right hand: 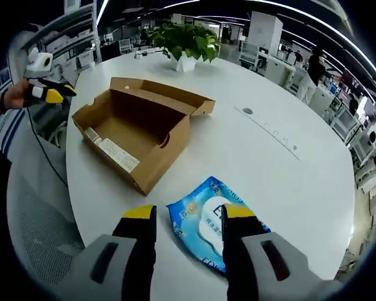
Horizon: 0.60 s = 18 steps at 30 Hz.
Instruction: Operate the shoe box by opening the lid, removing the specified soft item, and placing it in the target area until the item is outside and the box remains undamaged.
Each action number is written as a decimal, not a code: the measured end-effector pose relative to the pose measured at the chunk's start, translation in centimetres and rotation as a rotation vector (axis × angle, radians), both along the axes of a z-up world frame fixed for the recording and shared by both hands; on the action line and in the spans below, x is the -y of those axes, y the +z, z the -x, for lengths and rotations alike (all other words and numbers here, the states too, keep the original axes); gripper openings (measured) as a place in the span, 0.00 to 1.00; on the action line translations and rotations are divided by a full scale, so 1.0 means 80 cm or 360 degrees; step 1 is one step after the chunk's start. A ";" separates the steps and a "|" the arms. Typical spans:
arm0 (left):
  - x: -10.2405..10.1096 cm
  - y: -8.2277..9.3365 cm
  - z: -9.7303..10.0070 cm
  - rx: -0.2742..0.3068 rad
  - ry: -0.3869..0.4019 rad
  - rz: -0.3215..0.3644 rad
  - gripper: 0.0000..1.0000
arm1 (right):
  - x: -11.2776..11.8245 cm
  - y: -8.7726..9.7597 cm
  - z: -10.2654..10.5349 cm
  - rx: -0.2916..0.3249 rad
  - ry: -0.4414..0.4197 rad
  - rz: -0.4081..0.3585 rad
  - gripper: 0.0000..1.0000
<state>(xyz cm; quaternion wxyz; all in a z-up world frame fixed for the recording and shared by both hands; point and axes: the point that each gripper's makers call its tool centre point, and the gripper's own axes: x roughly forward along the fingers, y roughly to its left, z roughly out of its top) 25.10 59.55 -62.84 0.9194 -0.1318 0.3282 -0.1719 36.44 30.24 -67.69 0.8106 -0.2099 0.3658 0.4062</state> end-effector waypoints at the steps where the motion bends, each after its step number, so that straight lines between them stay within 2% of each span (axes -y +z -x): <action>1: 0.000 0.000 0.001 0.0001 0.0008 0.0007 0.43 | -0.005 0.001 -0.001 0.0000 0.0007 -0.0003 0.38; 18: -0.005 -0.005 0.014 0.0008 0.0084 0.0052 0.43 | -0.089 0.003 0.003 0.0001 0.0231 -0.0004 0.37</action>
